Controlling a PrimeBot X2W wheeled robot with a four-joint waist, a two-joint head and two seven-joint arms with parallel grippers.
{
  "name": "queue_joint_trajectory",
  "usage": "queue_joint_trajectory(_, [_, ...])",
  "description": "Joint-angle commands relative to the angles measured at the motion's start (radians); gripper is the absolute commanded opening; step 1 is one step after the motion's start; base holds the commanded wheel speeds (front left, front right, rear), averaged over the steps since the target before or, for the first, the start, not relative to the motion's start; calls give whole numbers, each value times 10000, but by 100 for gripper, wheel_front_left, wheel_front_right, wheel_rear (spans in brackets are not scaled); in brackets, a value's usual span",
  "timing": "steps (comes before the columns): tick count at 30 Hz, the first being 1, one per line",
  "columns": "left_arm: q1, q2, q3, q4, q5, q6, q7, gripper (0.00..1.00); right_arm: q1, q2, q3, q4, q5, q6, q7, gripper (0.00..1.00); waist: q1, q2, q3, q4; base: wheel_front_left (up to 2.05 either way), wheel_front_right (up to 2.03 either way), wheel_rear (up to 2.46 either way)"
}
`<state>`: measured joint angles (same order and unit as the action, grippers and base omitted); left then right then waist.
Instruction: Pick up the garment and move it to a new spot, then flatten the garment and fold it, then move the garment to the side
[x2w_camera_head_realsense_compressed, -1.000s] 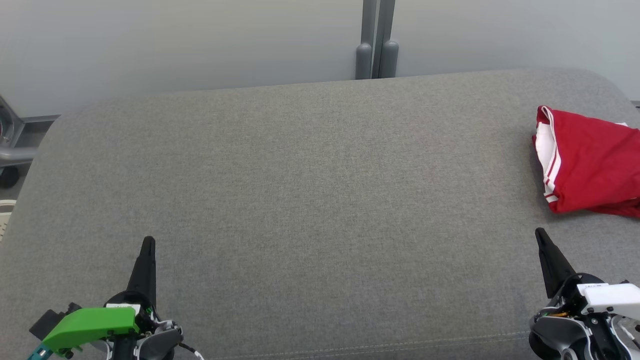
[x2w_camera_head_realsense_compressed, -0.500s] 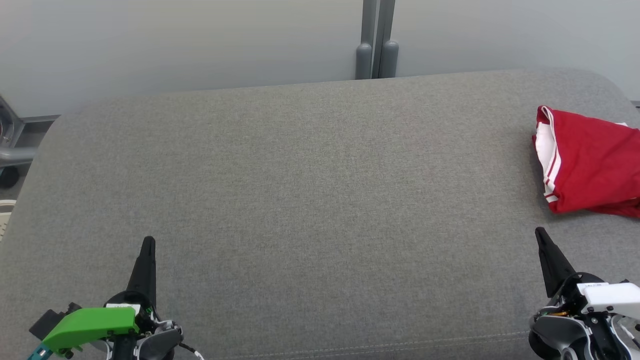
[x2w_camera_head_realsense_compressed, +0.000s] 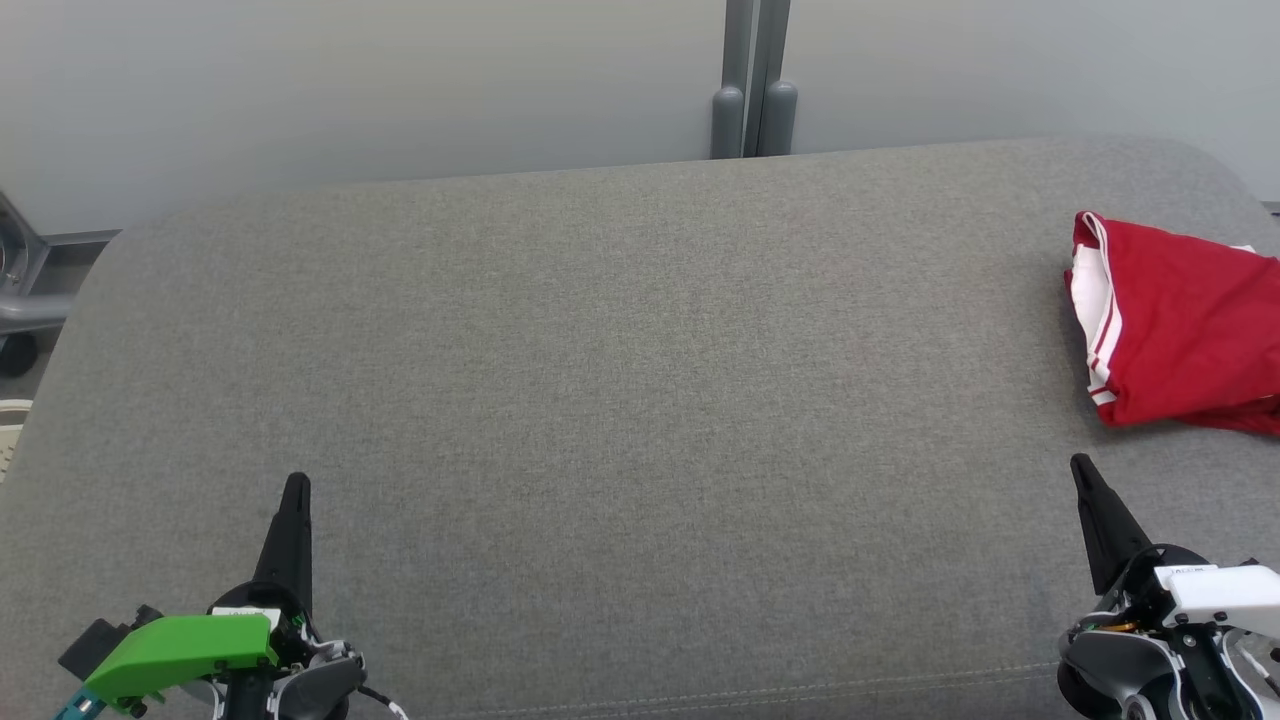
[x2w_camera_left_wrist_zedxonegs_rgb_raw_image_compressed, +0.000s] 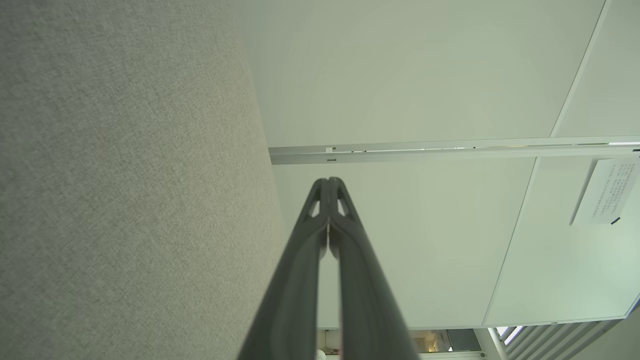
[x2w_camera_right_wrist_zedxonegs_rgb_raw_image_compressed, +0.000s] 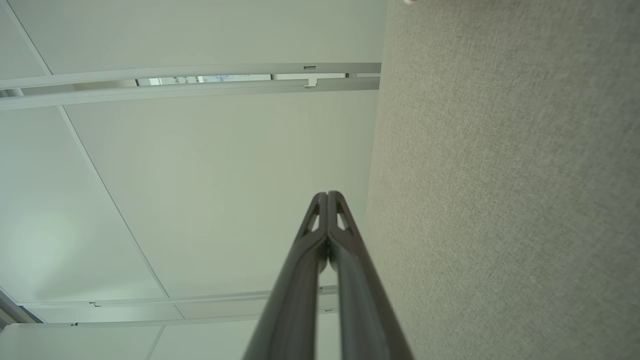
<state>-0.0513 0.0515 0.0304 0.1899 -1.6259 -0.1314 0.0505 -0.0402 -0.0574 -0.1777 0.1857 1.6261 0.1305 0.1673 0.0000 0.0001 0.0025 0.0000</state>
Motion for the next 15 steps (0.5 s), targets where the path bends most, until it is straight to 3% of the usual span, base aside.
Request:
queue_joint_trajectory(1, [-95, -12, 31, -3, 29, -24, 6, 0, -49, -4, -26, -34, -47, 4, 44, 0, 0, -1, 0, 0, 0, 0, 0])
queue_joint_trajectory(15, [-96, -16, 38, -3, 37, -24, 14, 0, -52, 8, -42, -32, -71, 4, 52, 0, 0, -1, 0, 0, 0, 0, 0])
